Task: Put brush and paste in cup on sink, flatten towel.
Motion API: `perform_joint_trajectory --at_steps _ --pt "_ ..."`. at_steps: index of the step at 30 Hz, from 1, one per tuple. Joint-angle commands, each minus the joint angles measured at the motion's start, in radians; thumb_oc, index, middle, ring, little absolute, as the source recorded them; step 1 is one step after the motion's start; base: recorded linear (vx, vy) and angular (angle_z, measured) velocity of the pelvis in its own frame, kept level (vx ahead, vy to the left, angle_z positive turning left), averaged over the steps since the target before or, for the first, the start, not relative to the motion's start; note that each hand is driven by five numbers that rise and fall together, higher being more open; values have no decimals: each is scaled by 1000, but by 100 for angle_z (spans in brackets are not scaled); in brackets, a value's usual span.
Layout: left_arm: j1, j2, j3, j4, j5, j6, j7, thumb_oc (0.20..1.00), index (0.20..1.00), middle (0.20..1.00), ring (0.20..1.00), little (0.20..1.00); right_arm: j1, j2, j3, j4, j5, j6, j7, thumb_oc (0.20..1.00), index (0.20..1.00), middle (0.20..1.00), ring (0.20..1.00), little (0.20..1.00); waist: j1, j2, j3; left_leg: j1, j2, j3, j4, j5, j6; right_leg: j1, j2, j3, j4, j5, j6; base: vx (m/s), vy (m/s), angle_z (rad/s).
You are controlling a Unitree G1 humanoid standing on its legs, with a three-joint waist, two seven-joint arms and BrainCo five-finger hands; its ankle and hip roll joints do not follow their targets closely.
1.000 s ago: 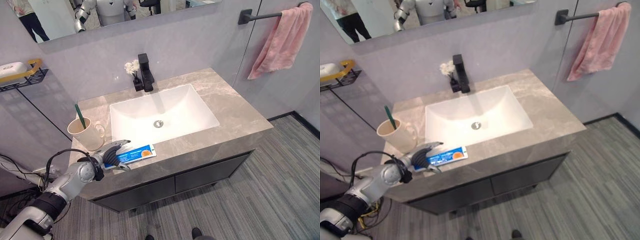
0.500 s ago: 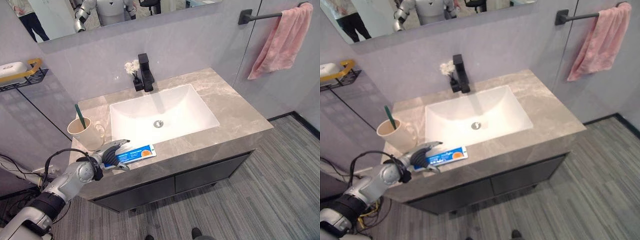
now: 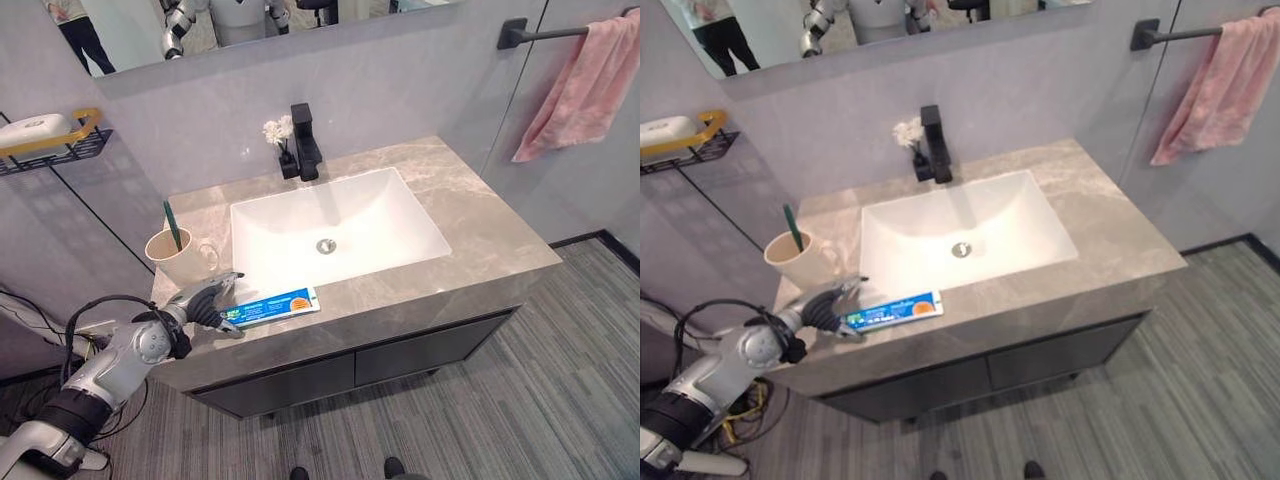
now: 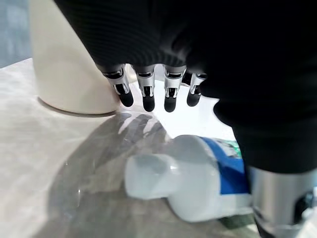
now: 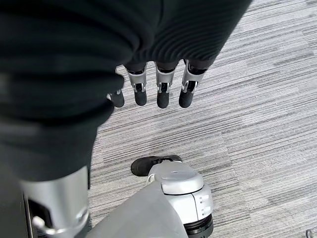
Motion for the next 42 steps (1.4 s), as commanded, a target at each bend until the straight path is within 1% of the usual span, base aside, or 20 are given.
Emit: perform_joint_trajectory --at_steps 1,6,7,8,9,10,20,26,36,42 --pt "-67 84 85 17 -25 -8 10 1000 1000 1000 1000 1000 -34 13 25 37 -17 4 7 1000 1000 1000 1000 1000 -12 -57 28 59 -36 -46 12 -156 14 42 -50 -56 8 -116 57 0 0 0" --pt "-57 83 87 21 -20 -5 8 1000 1000 1000 1000 1000 -32 15 28 36 -18 4 8 1000 1000 1000 1000 1000 -10 -60 26 64 -35 -45 12 -158 13 47 -49 -60 8 -118 56 0 0 0" --pt "-56 84 87 22 -17 -4 8 856 856 856 856 856 -33 16 29 35 -17 4 8 1000 1000 1000 1000 1000 -10 -60 27 64 -34 -46 12 -158 13 48 -49 -60 8 -118 55 0 0 0" --pt "-56 83 86 23 -16 -4 7 573 573 573 573 573 -33 17 30 34 -16 3 8 1000 1000 1000 1000 1000 -10 -61 27 64 -34 -46 12 -158 13 48 -49 -60 8 -118 55 0 0 0" --pt "-56 83 86 23 -16 -4 7 495 495 495 495 495 -33 17 30 34 -16 3 8 1000 1000 1000 1000 1000 -10 -61 27 64 -34 -46 12 -158 13 48 -49 -60 8 -118 55 0 0 0" --pt "-57 80 81 25 -15 -5 7 200 200 200 200 200 -33 16 32 33 -17 2 8 1000 1000 1000 1000 1000 -10 -62 27 64 -34 -47 12 -159 13 48 -49 -61 8 -118 55 0 0 0" --pt "-48 51 71 11 -12 -22 16 200 200 200 200 200 -27 18 31 25 -16 -4 5 1000 1000 1000 1000 1000 -14 -66 29 61 -35 -44 12 -160 13 42 -49 -60 8 -116 56 0 0 0" --pt "-37 14 83 1 -16 -24 33 200 200 200 200 200 -22 22 25 30 -14 -6 -1 1000 1000 1000 1000 1000 -15 -67 30 61 -34 -44 12 -162 14 42 -49 -57 8 -118 55 0 0 0" --pt "-26 1 79 -19 -19 -29 29 200 200 200 200 200 -31 18 18 47 -24 4 -5 1000 1000 1000 1000 1000 -14 -61 29 66 -36 -44 12 -163 16 45 -49 -58 8 -120 53 0 0 0" --pt "4 -27 104 -42 -41 -44 51 200 200 200 200 200 -28 19 -1 45 -5 -2 -16 1000 1000 1000 1000 1000 -16 -61 26 67 -35 -45 12 -165 15 47 -50 -60 8 -121 52 0 0 0"
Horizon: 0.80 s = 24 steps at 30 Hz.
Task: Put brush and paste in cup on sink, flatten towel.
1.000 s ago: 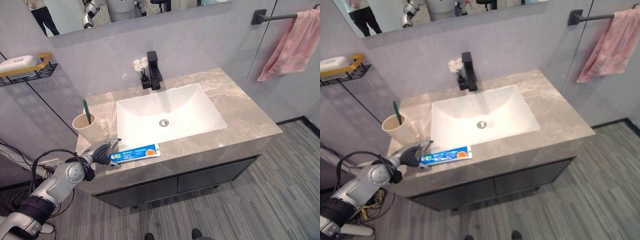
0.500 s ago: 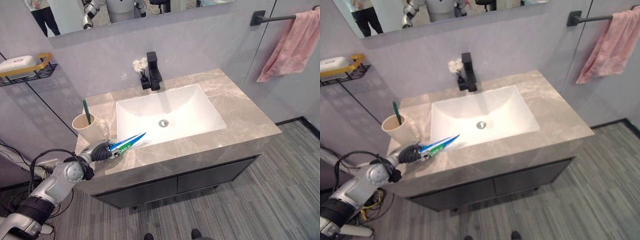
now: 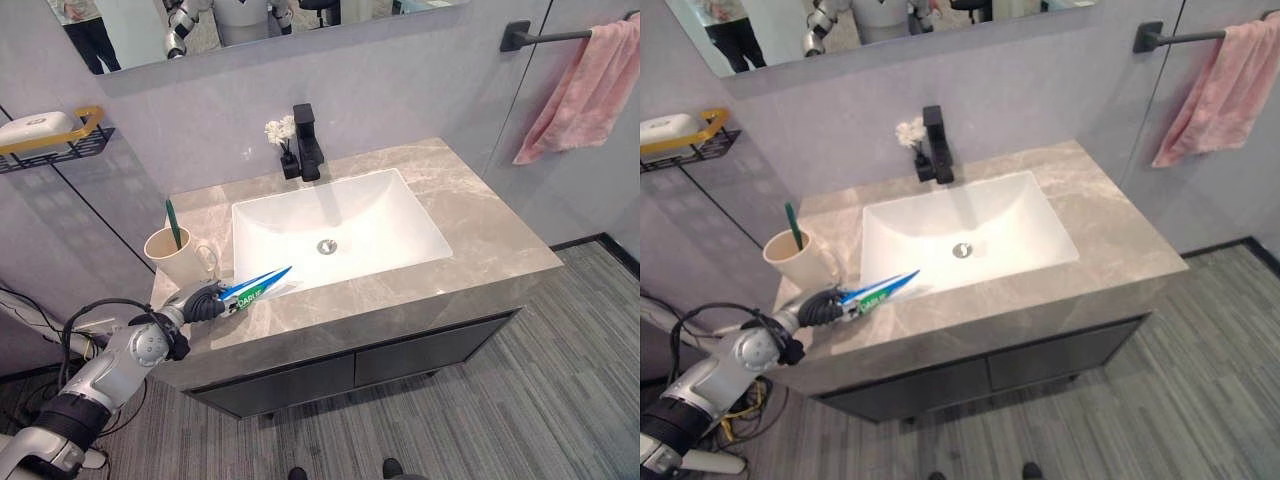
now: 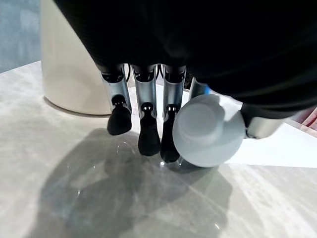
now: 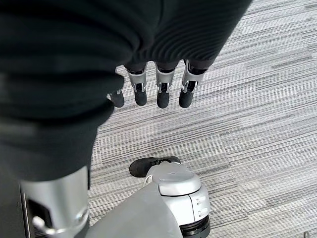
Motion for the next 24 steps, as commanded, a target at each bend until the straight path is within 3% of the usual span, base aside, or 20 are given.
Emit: perform_joint_trajectory --at_steps 1,14,24 --pt "-20 -13 65 -47 -53 -52 48 200 200 200 200 200 -37 18 -22 43 28 -8 -25 1000 1000 1000 1000 1000 -15 -61 31 66 -36 -46 12 -166 16 47 -50 -58 8 -122 52 0 0 0" --pt "43 -163 171 -168 -129 -130 193 200 200 200 200 200 -40 -6 -178 -164 240 -106 -136 1000 1000 1000 1000 1000 -37 -84 15 80 -37 -39 12 -176 14 59 -50 -52 8 -126 55 0 0 0" --pt "75 -270 255 -227 -127 -170 291 200 200 200 200 200 7 -20 -280 -660 263 -220 -275 1000 1000 1000 1000 1000 -65 -83 0 90 -35 -18 13 -177 20 52 -54 -27 11 -115 54 -20 8 -8"
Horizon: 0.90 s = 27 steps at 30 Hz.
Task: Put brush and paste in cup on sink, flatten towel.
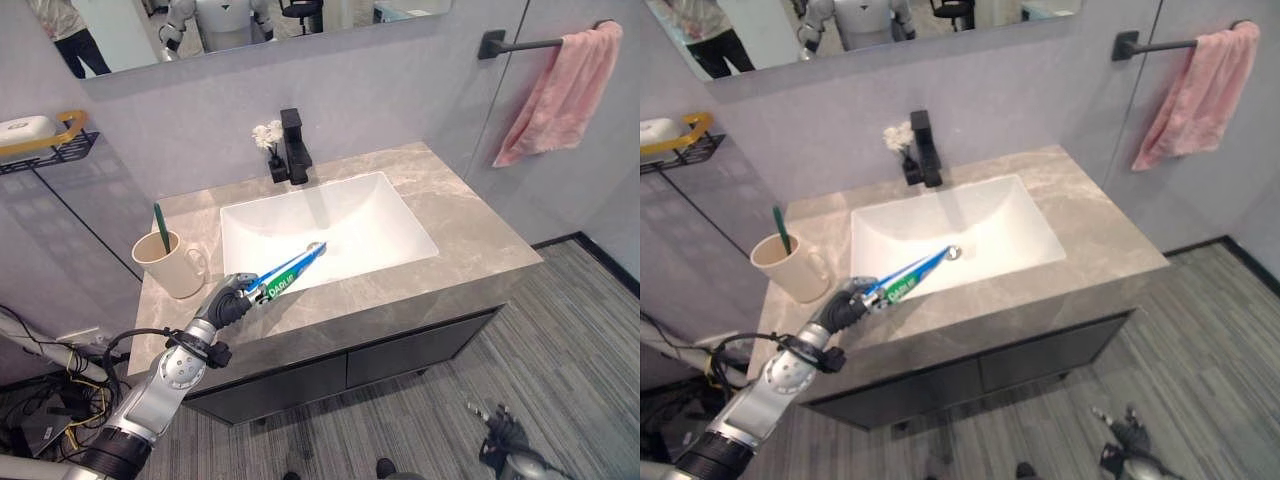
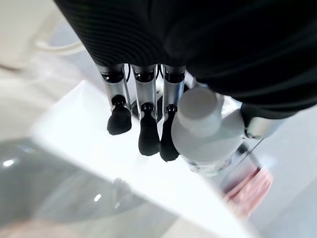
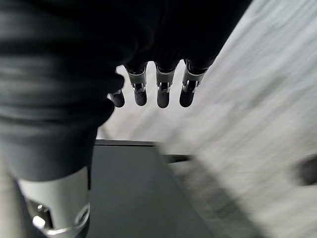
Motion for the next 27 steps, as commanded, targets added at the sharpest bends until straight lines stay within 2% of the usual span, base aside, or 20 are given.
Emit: perform_joint_trajectory --at_steps 1,8,9,16,21,22,23,27 --pt "-72 5 84 -35 -42 -99 92 200 200 200 200 200 -21 -15 -65 -66 18 -96 -72 1000 1000 1000 1000 1000 -15 -53 -1 68 -32 -48 13 -176 14 47 -52 -56 11 -117 52 -9 10 -6" --pt "-55 -34 109 -64 -1 -114 151 200 200 200 200 200 -11 -10 -129 -400 -57 -168 -174 1000 1000 1000 1000 1000 -32 -48 -11 78 -32 -35 16 -180 20 44 -51 -38 17 -117 47 -17 7 -9" --pt "-52 -43 115 -87 22 -120 178 200 200 200 200 200 -19 -2 -149 -530 -89 -198 -212 1000 1000 1000 1000 1000 -38 -47 -15 80 -31 -31 16 -181 22 42 -51 -32 19 -116 45 -31 11 -3" --pt "-46 -50 114 -141 69 -139 236 200 200 200 200 200 -32 18 -148 -806 -166 -249 -248 1000 1000 1000 1000 1000 -41 -50 -24 76 -30 -30 16 -178 24 34 -48 -27 23 -115 41 -15 3 -1" --pt "-46 -45 97 -171 91 -149 237 200 200 200 200 200 -50 19 -107 -911 -142 -267 -199 1000 1000 1000 1000 1000 -39 -55 -27 74 -29 -31 17 -176 24 32 -47 -27 26 -114 39 -7 -3 0" --pt "-50 -36 85 -187 107 -151 225 200 200 200 200 200 -57 19 -66 -921 -61 -274 -146 1000 1000 1000 1000 1000 -34 -59 -28 73 -30 -29 18 -174 23 31 -47 -28 28 -112 38 -75 -34 -1" --pt "-55 -20 75 -213 128 -154 213 200 200 200 200 200 -53 5 9 -937 51 -263 -53 1000 1000 1000 1000 1000 -25 -67 -28 70 -29 -29 19 -170 21 31 -47 -31 29 -110 38 -65 -29 0" --pt "-67 -8 62 -242 146 -157 203 200 200 200 200 200 -56 -21 74 -927 113 -240 10 1000 1000 1000 1000 1000 -16 -74 -28 65 -28 -32 20 -165 18 32 -48 -38 30 -110 38 -30 -13 1"
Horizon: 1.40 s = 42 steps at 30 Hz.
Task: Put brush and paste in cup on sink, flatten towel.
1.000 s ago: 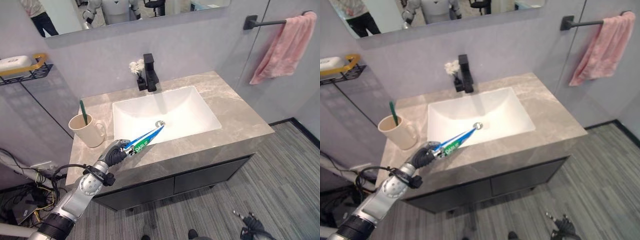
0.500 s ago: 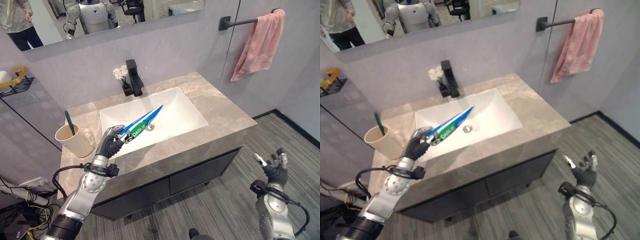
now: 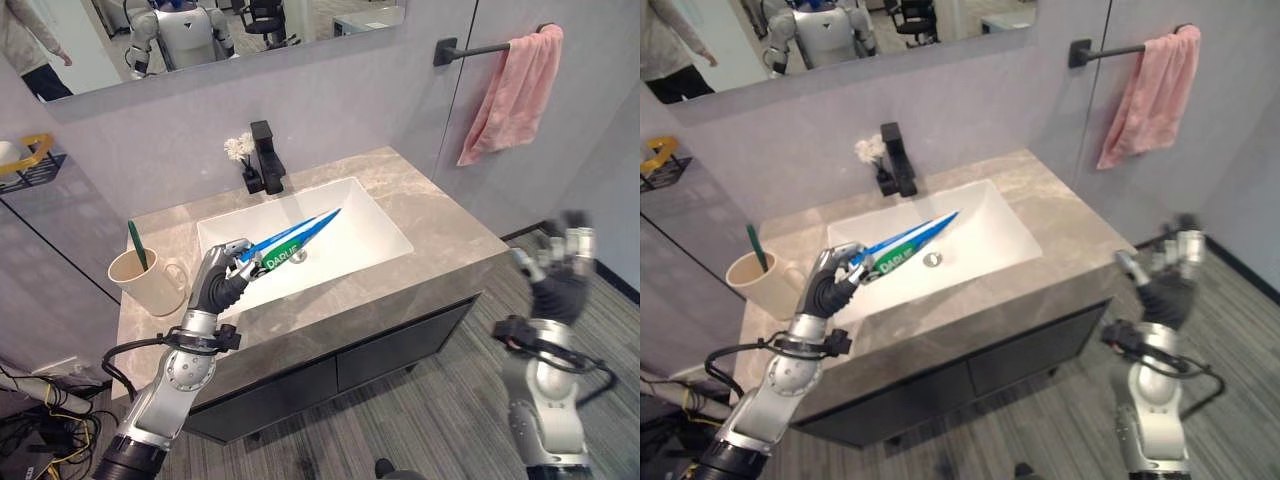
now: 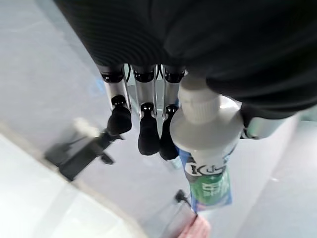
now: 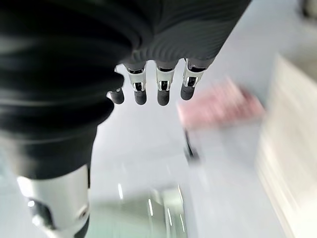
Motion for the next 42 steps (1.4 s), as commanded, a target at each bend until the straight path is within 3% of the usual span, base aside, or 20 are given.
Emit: perform_joint_trajectory --at_steps 1,13,25,29,34,42 --pt "-104 67 17 -47 19 -78 28 200 200 200 200 200 -52 -11 -36 -9 88 -29 87 1000 1000 1000 1000 1000 10 -58 -7 52 -19 -63 20 -159 10 35 -40 -70 29 -116 29 -34 -19 5" --pt "-162 88 -23 -96 67 -74 38 200 200 200 200 200 -78 -7 106 77 292 31 173 1000 1000 1000 1000 1000 34 -73 -12 35 -21 -80 16 -144 0 37 -45 -107 30 -115 30 -13 -7 7" --pt "-226 115 -93 -98 95 -55 30 200 200 200 200 200 -160 -4 313 199 550 139 268 1000 1000 1000 1000 1000 63 -83 -10 31 -19 -96 15 -135 -8 41 -46 -129 36 -117 28 -10 -10 7" --pt "-275 136 -152 -92 117 -51 24 200 200 200 200 200 -239 -10 455 246 641 210 315 1000 1000 1000 1000 1000 76 -86 -8 35 -16 -97 14 -140 -12 48 -46 -132 33 -122 28 -10 -2 0" --pt "-324 152 -200 -95 140 -46 33 200 200 200 200 200 -310 22 537 280 682 222 351 1000 1000 1000 1000 1000 88 -87 -4 30 -14 -99 15 -137 -14 47 -47 -135 33 -122 28 16 -5 1" --pt "-344 145 -223 -94 132 -53 39 200 200 200 200 200 -338 59 567 260 738 190 402 1000 1000 1000 1000 1000 96 -86 -2 23 -18 -102 17 -132 -9 35 -50 -130 37 -114 30 1 0 0"
